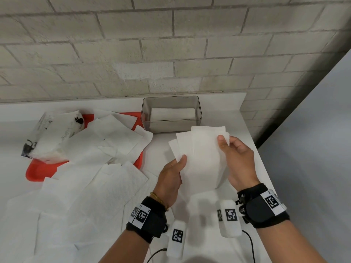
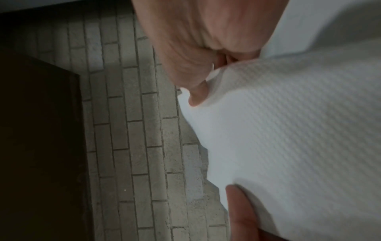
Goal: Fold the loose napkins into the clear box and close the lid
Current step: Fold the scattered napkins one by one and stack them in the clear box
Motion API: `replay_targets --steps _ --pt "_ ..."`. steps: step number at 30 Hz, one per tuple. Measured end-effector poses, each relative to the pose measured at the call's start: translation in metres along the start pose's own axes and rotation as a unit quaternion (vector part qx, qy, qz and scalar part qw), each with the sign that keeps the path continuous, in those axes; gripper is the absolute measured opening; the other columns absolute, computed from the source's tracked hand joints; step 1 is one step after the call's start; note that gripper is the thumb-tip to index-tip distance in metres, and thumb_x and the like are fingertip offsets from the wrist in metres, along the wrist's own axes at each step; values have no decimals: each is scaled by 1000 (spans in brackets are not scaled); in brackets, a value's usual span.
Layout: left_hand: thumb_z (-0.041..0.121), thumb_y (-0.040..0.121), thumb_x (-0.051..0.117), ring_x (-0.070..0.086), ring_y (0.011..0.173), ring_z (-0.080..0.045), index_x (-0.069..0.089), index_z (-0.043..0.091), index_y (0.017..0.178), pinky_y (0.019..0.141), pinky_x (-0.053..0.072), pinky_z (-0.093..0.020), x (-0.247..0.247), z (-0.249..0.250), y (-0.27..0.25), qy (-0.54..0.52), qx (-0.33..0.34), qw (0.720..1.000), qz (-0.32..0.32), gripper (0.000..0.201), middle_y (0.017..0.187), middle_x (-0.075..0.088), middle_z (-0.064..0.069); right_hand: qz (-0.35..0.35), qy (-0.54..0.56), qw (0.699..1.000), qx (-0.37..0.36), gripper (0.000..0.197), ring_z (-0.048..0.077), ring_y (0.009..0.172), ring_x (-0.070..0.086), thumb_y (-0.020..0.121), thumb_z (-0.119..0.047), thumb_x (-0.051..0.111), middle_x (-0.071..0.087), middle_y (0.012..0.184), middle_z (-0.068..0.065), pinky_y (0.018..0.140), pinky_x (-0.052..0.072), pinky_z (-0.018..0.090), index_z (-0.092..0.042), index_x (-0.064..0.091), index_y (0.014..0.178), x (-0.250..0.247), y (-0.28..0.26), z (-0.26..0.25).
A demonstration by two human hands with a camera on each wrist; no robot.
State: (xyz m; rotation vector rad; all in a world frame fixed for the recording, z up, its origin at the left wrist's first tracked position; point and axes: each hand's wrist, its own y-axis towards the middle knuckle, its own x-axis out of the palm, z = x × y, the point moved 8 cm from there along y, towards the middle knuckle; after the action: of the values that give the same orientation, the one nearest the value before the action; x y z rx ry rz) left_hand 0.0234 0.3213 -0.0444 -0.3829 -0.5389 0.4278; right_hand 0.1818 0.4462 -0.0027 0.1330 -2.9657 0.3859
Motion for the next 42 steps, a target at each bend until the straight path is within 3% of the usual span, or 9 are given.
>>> replay_targets --steps 13,15,21,23,26,31,35,39,42 --pt "54 106 44 70 119 -18 69 25 130 107 51 -42 12 -3 2 89 14 996 -18 45 125 75 4 -93 -60 994 16 12 20 92 74 96 -26 73 80 96 3 86 59 37 -14 78 95 22 -5 5" --pt "44 104 55 72 114 -17 70 25 125 102 55 -40 16 -1 1 107 43 993 -9 32 119 77 5 -100 -77 992 6 13 21 94 75 96 -25 74 80 96 0 88 61 39 -14 76 102 27 -8 5" --pt "22 101 64 67 122 -35 65 5 134 108 50 -53 17 6 5 -54 47 997 -27 38 130 71 -18 -270 -236 932 40 95 3 109 71 60 -38 101 72 123 -12 98 59 36 -31 51 141 33 -13 25" --pt "18 99 64 64 126 -37 62 3 137 109 49 -53 10 15 10 -111 60 991 -42 40 135 67 -21 -323 -279 903 53 68 12 106 75 65 -28 99 78 116 -6 97 60 45 -23 70 126 24 -14 28" --pt "13 89 75 66 124 -36 67 2 128 105 53 -49 -16 26 18 -81 90 993 0 41 127 71 -19 -274 -259 926 32 38 22 99 77 70 -21 96 81 103 1 95 60 48 -17 81 104 0 1 24" --pt "17 72 92 73 106 -41 79 7 102 95 60 -50 -49 28 27 130 122 983 47 34 105 79 -14 -191 -112 975 32 34 24 103 75 72 -12 92 79 108 10 95 56 38 -7 79 103 -25 19 37" --pt "19 67 97 75 97 -27 82 23 92 94 60 -50 -55 16 40 244 114 961 56 29 99 80 1 -187 -138 972 30 32 22 98 74 69 -11 94 80 105 4 86 56 28 -16 82 98 -27 21 59" --pt "6 69 93 74 95 -16 80 22 98 89 60 -33 -53 11 46 262 130 954 68 35 98 80 3 -201 -163 966 16 44 10 111 72 66 -8 96 80 110 -4 99 52 28 -21 81 106 -22 20 70" --pt "3 70 90 74 90 -17 80 21 94 84 61 -32 -48 10 52 266 140 951 77 32 95 80 3 -206 -165 965 16 42 21 106 74 66 -5 95 80 107 0 94 57 29 -19 81 104 -18 27 75"
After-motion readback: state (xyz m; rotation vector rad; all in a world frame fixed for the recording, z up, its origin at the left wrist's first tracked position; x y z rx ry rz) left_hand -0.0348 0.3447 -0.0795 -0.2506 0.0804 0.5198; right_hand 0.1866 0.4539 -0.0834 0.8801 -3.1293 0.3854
